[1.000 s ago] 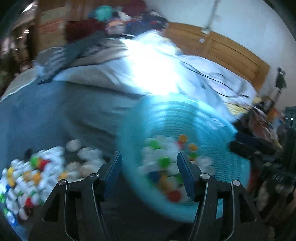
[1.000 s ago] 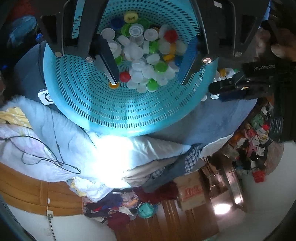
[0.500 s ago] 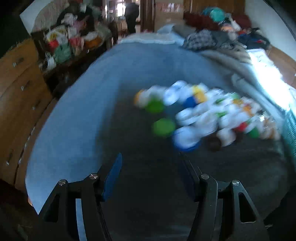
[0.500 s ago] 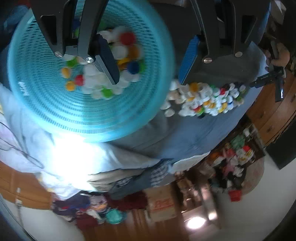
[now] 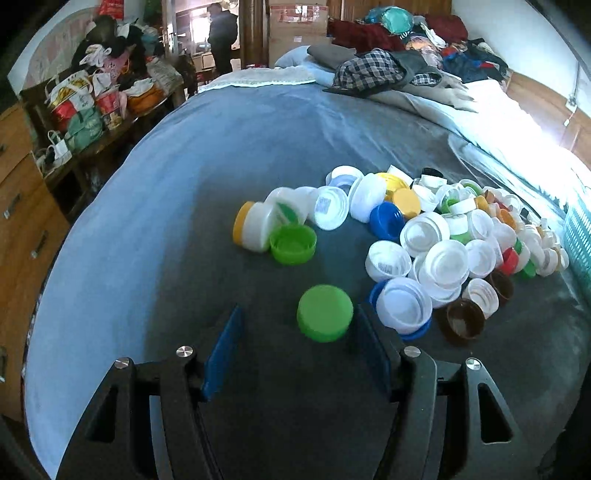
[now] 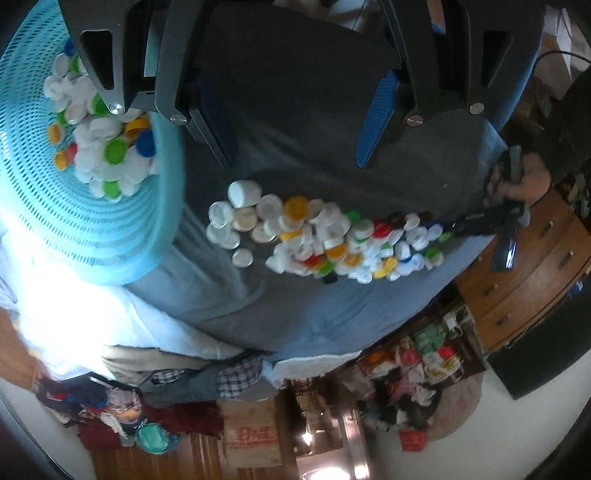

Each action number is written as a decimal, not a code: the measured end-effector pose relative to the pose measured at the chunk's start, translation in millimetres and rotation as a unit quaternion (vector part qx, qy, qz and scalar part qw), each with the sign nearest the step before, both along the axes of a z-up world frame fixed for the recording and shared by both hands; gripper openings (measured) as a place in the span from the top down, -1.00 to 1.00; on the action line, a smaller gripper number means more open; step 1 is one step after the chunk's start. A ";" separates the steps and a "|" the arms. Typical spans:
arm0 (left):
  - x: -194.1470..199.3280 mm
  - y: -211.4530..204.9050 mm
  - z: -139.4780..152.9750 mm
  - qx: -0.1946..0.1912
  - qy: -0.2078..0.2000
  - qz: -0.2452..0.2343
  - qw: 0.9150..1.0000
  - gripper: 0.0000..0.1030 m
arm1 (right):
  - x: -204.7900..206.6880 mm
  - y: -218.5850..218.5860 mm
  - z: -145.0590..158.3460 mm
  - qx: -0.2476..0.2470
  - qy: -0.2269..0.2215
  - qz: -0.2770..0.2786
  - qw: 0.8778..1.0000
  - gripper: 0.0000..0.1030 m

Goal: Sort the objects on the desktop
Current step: 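Return the left tool to the pile and grasp a green cap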

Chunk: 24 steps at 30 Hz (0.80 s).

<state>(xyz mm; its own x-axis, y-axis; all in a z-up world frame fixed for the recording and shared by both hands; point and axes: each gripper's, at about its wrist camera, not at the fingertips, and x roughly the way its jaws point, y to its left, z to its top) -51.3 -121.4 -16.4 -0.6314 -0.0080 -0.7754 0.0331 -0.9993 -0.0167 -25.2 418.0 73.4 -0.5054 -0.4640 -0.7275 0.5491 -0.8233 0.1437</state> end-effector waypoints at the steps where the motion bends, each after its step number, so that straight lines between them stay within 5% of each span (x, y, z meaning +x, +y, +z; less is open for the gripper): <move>1: -1.2 0.5 0.4 -0.001 0.000 -0.002 1.000 -0.11 | 0.2 -3.1 -2.9 -0.002 0.001 0.000 1.000 -0.35; 4: -2.9 0.9 1.4 -0.003 0.000 0.000 1.000 0.10 | -3.1 -10.3 -15.8 -0.007 -0.001 -0.004 1.000 0.04; 5: -2.8 1.2 1.9 0.000 0.002 0.001 1.000 0.45 | -6.0 -13.3 -22.6 -0.007 -0.004 -0.009 1.000 0.08; 6: -2.2 0.9 1.7 0.004 0.002 0.003 1.000 0.51 | -10.0 -15.5 -28.8 -0.006 -0.008 -0.015 1.000 0.12; 15: -1.2 -5.4 -0.7 0.035 0.009 0.010 0.999 0.51 | -62.0 -32.4 -70.7 0.035 0.010 -0.087 0.996 0.21; 19: -2.0 -7.1 -2.0 0.044 0.009 0.009 0.999 0.51 | -81.0 -46.1 -89.7 0.069 0.011 -0.083 0.994 0.15; 22: -2.1 -6.7 -2.5 0.046 0.010 0.009 0.999 0.51 | -92.6 -44.1 -98.4 0.048 -0.015 -0.087 0.995 0.05; 24: -1.8 -6.7 -2.8 0.046 0.011 0.008 0.999 0.51 | -77.0 -52.2 -87.3 0.031 -0.004 -0.033 0.999 0.05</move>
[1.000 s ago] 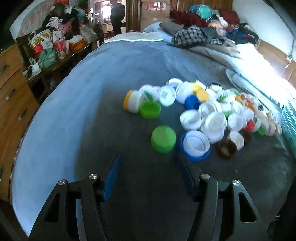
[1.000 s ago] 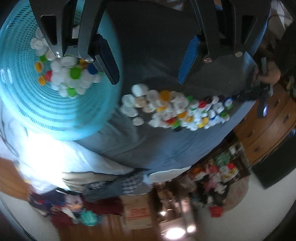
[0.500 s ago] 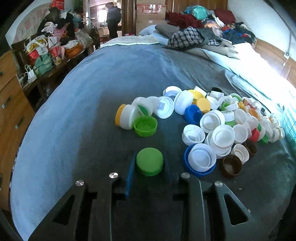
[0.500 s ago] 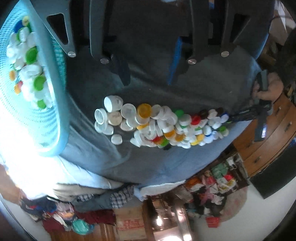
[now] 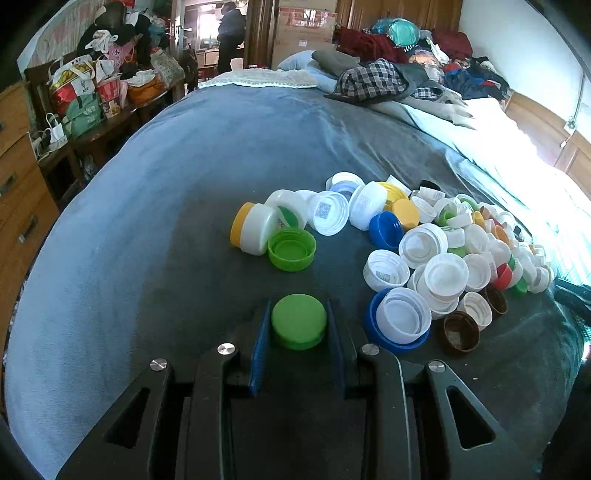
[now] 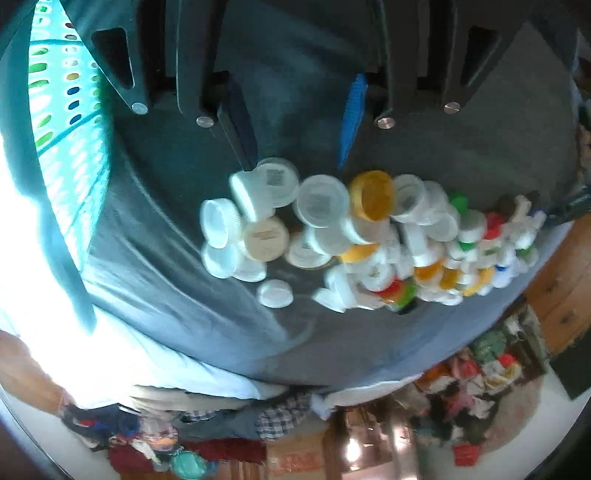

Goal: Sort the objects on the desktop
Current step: 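Return the left tool to the pile and grasp a green cap, then grasp a yellow cap with the right tool while the left tool holds the green cap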

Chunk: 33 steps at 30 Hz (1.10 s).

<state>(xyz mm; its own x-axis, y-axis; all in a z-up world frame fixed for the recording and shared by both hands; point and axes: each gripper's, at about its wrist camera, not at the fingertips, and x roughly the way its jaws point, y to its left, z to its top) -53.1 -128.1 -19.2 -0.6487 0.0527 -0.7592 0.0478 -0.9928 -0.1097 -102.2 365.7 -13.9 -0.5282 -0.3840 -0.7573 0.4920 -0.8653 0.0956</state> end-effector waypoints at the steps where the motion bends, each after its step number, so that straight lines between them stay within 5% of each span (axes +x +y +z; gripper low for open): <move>1: 0.4 -0.2 -0.2 0.001 0.001 0.000 1.000 0.51 | 13.8 -5.7 9.3 -0.015 0.005 0.044 0.999 0.05; 4: 1.4 -0.1 -0.9 0.003 0.004 0.000 1.000 0.51 | 46.6 -8.3 31.1 -0.049 0.008 0.120 0.991 0.08; 7: 1.3 0.4 -1.4 0.000 0.005 0.000 1.000 0.51 | 45.2 9.7 29.7 -0.009 0.037 0.048 0.998 -0.08; 10: 1.5 0.2 -1.9 0.004 0.005 -0.001 1.000 0.51 | 19.8 21.7 17.9 0.019 0.033 -0.026 0.999 0.05; 13: 1.9 -0.5 -2.3 0.010 0.005 -0.001 1.000 0.51 | -2.7 3.6 3.5 0.048 0.028 -0.027 0.998 -0.24; 17: 2.2 -2.4 -2.1 0.012 0.005 -0.001 1.000 0.51 | -30.5 5.4 -16.9 0.029 -0.014 -0.077 0.997 -0.32; 23: 2.3 -2.9 -2.2 0.013 0.005 -0.002 1.000 0.50 | 24.9 -25.2 20.5 -0.034 0.030 0.084 0.995 -0.25; 26: 2.2 -3.5 -2.3 0.013 0.006 -0.002 1.000 0.50 | 32.6 -11.4 29.5 -0.027 0.050 0.062 0.996 -0.32; 33: 2.7 -4.9 -2.4 0.011 0.008 -0.003 1.000 0.49 | 26.9 -2.6 11.7 -0.018 0.000 0.047 0.999 -0.28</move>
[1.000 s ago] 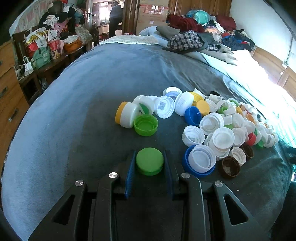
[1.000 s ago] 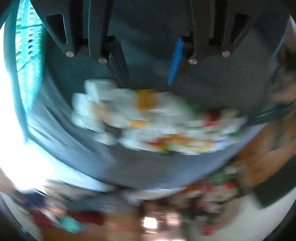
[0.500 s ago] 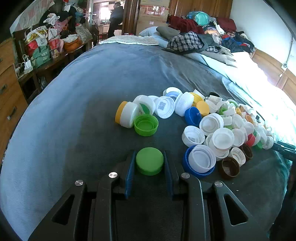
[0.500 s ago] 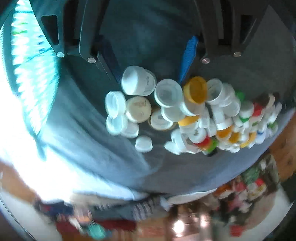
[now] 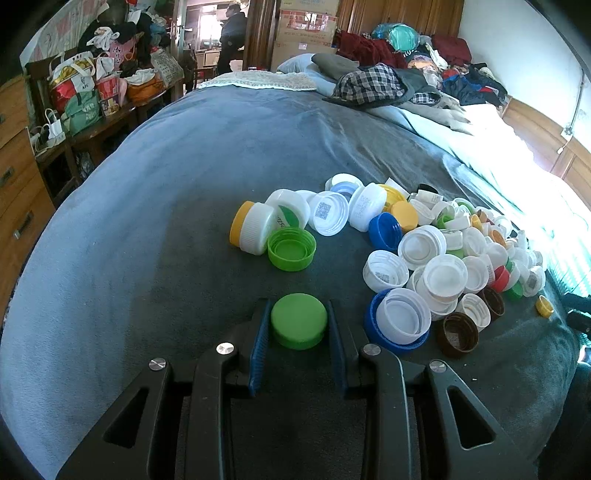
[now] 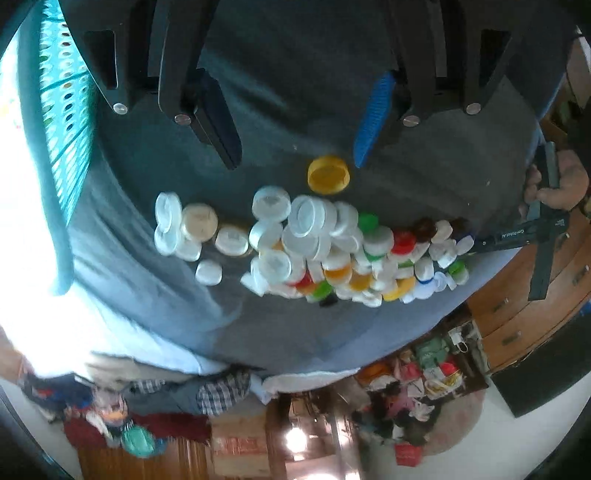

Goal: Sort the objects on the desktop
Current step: 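Grasp a yellow cap with the right tool while the left tool holds the green cap, then carry the green cap in the left tool while the right tool carries the yellow cap to the basket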

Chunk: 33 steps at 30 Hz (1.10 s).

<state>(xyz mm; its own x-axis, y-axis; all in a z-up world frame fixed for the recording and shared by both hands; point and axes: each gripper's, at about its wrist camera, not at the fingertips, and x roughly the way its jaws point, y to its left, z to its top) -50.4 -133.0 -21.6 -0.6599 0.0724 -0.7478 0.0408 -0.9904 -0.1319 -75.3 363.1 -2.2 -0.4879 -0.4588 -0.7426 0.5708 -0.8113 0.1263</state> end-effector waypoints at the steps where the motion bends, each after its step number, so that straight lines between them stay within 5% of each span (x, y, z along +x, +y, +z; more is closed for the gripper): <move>1: 0.0 -0.1 0.1 -0.001 0.000 0.000 1.000 0.49 | -0.3 -7.2 -2.6 0.001 -0.004 0.008 1.000 -0.22; 9: 0.3 1.7 1.0 -0.004 0.002 0.000 1.000 0.50 | -21.4 -41.5 -30.6 0.048 -0.003 0.006 0.999 -0.21; 12: 1.6 6.3 2.8 -0.024 0.004 0.003 1.000 0.52 | -21.0 -38.5 -24.2 0.051 -0.002 -0.002 0.999 0.37; 15: 4.3 9.8 5.0 -0.036 0.004 0.006 0.999 0.52 | -13.0 -29.8 -8.7 0.031 0.001 0.007 0.999 0.37; 18: 15.8 9.2 17.6 -0.010 0.018 0.017 1.000 0.52 | -3.6 -22.9 7.5 0.015 0.009 0.010 1.000 0.37; 26: 53.2 41.5 86.1 -0.014 0.081 0.011 0.997 0.52 | 25.7 -15.4 58.9 -0.002 0.048 0.025 0.999 0.37; 33: 59.7 75.2 124.0 -0.017 0.089 0.005 0.996 0.52 | 46.5 0.4 101.2 -0.021 0.079 0.021 0.996 0.37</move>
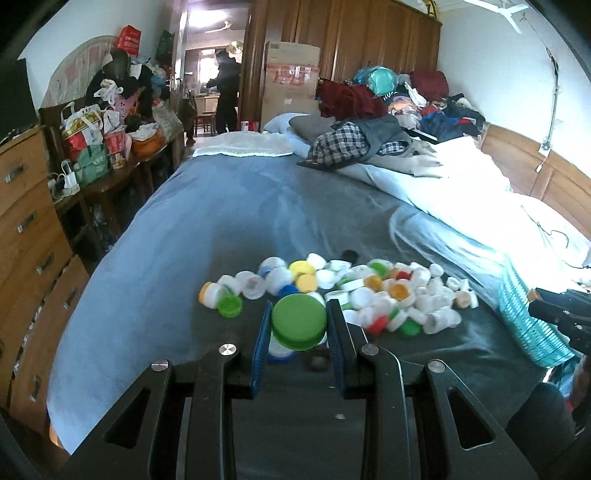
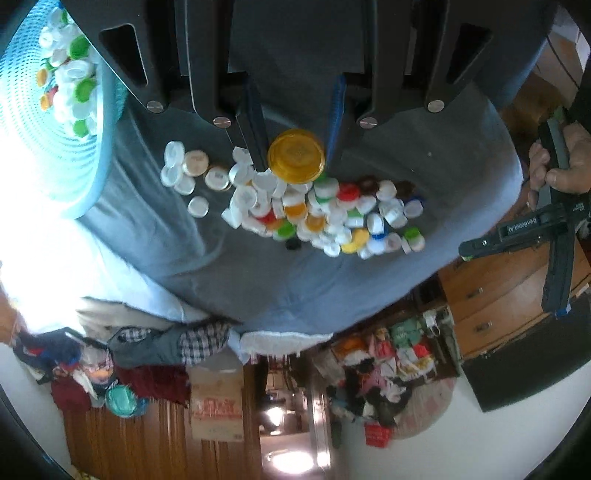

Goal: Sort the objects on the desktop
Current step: 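Carry the green cap in the left tool while the right tool carries the yellow cap to the basket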

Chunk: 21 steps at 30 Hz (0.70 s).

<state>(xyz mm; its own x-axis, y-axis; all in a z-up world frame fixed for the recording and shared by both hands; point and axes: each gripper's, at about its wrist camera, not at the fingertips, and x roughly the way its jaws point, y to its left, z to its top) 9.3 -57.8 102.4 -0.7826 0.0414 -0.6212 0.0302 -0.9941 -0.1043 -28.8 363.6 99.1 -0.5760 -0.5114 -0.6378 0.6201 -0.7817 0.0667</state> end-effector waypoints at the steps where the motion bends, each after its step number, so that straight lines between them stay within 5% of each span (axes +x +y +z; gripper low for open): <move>1: 0.0 6.8 4.4 0.001 0.002 -0.005 1.000 0.52 | 1.2 4.3 4.4 -0.003 0.002 -0.003 1.000 0.37; 13: -16.4 117.2 45.8 -0.005 0.016 -0.090 0.996 0.52 | 5.6 80.5 43.4 -0.015 0.028 -0.068 0.997 0.37; 21: -43.6 220.3 61.7 -0.008 0.006 -0.187 0.982 0.52 | -6.8 147.9 62.2 -0.017 0.038 -0.131 0.991 0.37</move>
<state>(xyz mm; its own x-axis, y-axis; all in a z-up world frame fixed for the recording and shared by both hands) -34.3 162.5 164.1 -0.7216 0.3178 -0.6151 -0.3384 -0.9370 -0.0872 -35.5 511.5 161.2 -0.7371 -0.3583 -0.5730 0.4002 -0.9147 0.0572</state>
